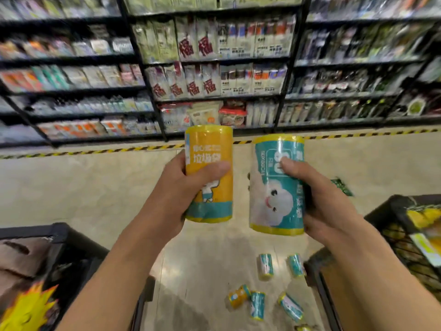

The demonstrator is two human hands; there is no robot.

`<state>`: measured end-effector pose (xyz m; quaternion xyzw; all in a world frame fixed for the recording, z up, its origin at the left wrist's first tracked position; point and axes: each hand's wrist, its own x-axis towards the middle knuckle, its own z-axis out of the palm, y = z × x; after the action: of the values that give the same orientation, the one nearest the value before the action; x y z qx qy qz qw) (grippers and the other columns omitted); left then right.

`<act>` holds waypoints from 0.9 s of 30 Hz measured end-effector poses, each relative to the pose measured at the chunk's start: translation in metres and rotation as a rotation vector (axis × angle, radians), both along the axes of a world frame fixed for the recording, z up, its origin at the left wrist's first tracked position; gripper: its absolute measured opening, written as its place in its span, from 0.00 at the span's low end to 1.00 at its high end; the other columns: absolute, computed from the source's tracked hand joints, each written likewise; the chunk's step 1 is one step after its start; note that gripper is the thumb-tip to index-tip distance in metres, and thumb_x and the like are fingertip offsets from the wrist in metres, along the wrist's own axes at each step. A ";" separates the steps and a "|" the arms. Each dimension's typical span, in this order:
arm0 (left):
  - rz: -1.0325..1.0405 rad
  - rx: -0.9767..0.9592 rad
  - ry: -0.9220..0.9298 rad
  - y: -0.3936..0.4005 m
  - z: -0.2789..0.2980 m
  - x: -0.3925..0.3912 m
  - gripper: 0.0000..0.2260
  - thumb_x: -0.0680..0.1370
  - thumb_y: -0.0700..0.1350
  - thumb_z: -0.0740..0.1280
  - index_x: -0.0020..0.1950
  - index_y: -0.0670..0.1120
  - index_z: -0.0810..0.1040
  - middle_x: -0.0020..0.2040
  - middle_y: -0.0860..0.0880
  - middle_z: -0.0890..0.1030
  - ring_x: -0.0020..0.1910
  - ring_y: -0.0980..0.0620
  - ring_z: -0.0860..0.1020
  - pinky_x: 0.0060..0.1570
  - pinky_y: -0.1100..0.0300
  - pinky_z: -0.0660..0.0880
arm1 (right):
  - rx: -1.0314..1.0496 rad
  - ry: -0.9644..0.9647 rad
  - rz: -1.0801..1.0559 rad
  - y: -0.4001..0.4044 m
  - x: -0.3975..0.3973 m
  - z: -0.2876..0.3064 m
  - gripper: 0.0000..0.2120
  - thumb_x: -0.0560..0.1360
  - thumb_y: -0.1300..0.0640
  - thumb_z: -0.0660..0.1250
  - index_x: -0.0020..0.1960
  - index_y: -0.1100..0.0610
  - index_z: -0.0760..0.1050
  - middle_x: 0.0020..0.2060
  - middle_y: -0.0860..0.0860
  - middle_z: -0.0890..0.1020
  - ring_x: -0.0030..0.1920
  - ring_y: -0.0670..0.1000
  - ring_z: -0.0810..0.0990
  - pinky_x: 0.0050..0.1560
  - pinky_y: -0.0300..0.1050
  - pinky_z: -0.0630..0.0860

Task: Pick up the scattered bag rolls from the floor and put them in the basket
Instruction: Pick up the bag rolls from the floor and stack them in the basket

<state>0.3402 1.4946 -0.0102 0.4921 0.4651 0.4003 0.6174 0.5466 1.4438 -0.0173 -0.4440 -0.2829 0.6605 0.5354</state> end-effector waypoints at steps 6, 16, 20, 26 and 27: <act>-0.030 0.065 -0.037 -0.030 0.057 0.011 0.25 0.61 0.51 0.77 0.58 0.52 0.79 0.47 0.52 0.87 0.44 0.51 0.86 0.40 0.55 0.83 | 0.138 0.012 -0.005 -0.031 0.005 0.052 0.11 0.68 0.52 0.73 0.48 0.54 0.87 0.50 0.58 0.86 0.48 0.56 0.86 0.53 0.54 0.83; -0.369 0.089 -0.093 -0.060 0.064 0.022 0.21 0.63 0.50 0.75 0.56 0.53 0.78 0.45 0.54 0.87 0.43 0.53 0.86 0.37 0.59 0.81 | 0.207 -0.053 -0.332 -0.132 -0.011 0.062 0.14 0.63 0.50 0.80 0.47 0.53 0.88 0.48 0.56 0.87 0.46 0.55 0.87 0.47 0.51 0.84; -0.647 0.109 -0.103 -0.081 0.060 0.046 0.23 0.64 0.50 0.75 0.58 0.49 0.79 0.48 0.50 0.87 0.45 0.49 0.86 0.40 0.55 0.82 | 0.198 -0.048 -0.650 -0.195 -0.030 0.064 0.11 0.67 0.51 0.71 0.45 0.52 0.88 0.47 0.55 0.87 0.44 0.54 0.87 0.43 0.48 0.84; -1.096 0.043 -0.138 -0.176 0.043 0.101 0.20 0.67 0.48 0.74 0.58 0.47 0.79 0.45 0.50 0.87 0.42 0.51 0.86 0.38 0.56 0.81 | 0.080 -0.100 -1.159 -0.338 -0.073 0.058 0.08 0.69 0.55 0.72 0.47 0.54 0.86 0.45 0.55 0.87 0.41 0.52 0.87 0.40 0.46 0.84; -1.170 0.024 -0.137 -0.200 0.040 0.108 0.22 0.66 0.48 0.76 0.59 0.46 0.79 0.45 0.50 0.87 0.42 0.50 0.86 0.38 0.55 0.81 | 0.065 -0.104 -1.239 -0.365 -0.082 0.056 0.08 0.70 0.55 0.72 0.47 0.54 0.86 0.45 0.55 0.87 0.42 0.52 0.87 0.42 0.47 0.84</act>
<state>0.4478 1.2944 0.0297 0.6468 0.0708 0.0292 0.7588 0.4643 1.0784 0.0389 -0.5407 -0.0183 0.1958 0.8179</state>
